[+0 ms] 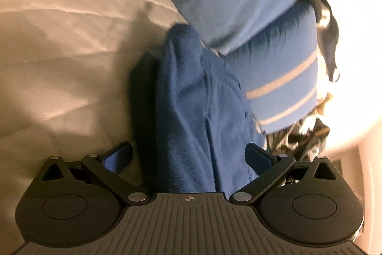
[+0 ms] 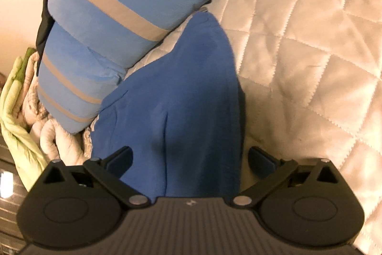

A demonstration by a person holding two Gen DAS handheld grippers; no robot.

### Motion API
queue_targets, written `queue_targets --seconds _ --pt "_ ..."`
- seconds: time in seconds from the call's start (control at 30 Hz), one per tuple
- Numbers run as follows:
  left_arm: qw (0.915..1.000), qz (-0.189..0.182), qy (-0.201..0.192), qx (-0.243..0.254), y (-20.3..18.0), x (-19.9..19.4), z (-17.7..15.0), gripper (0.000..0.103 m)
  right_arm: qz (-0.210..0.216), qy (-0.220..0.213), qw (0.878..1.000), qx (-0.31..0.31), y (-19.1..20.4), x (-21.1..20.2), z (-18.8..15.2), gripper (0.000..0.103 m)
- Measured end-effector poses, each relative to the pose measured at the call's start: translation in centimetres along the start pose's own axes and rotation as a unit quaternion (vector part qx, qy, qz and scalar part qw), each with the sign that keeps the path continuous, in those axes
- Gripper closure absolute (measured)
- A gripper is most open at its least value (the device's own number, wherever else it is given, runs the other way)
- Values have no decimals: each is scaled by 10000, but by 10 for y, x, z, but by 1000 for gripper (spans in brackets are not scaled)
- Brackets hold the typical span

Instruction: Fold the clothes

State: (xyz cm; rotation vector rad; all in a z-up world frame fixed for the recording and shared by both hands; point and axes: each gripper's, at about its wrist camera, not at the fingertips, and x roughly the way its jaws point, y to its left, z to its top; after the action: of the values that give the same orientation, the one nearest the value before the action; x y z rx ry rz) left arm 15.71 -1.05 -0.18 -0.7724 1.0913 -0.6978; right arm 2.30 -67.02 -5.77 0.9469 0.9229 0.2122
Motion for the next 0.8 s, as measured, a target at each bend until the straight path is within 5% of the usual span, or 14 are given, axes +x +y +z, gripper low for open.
queue_targets --seconds 0.23,0.37,0.5,0.7,0.8 --pt "9999 -91 -51 11 -1 8 -3 4 211 72 9996 -164 0 2 1 3" --pt "9997 92 -120 -175 3 3 -5 26 408 70 9989 -203 1 8 1 6" --pt "9983 301 -199 -447 9 1 -8 58 279 112 9993 -213 1 9 4 25" --pt "9964 446 -330 -636 5 0 -13 74 -38 150 9997 -174 2 11 0 65" --pt "9956 748 -398 -390 -10 -1 -14 78 -242 75 9993 -289 9 10 -5 74"
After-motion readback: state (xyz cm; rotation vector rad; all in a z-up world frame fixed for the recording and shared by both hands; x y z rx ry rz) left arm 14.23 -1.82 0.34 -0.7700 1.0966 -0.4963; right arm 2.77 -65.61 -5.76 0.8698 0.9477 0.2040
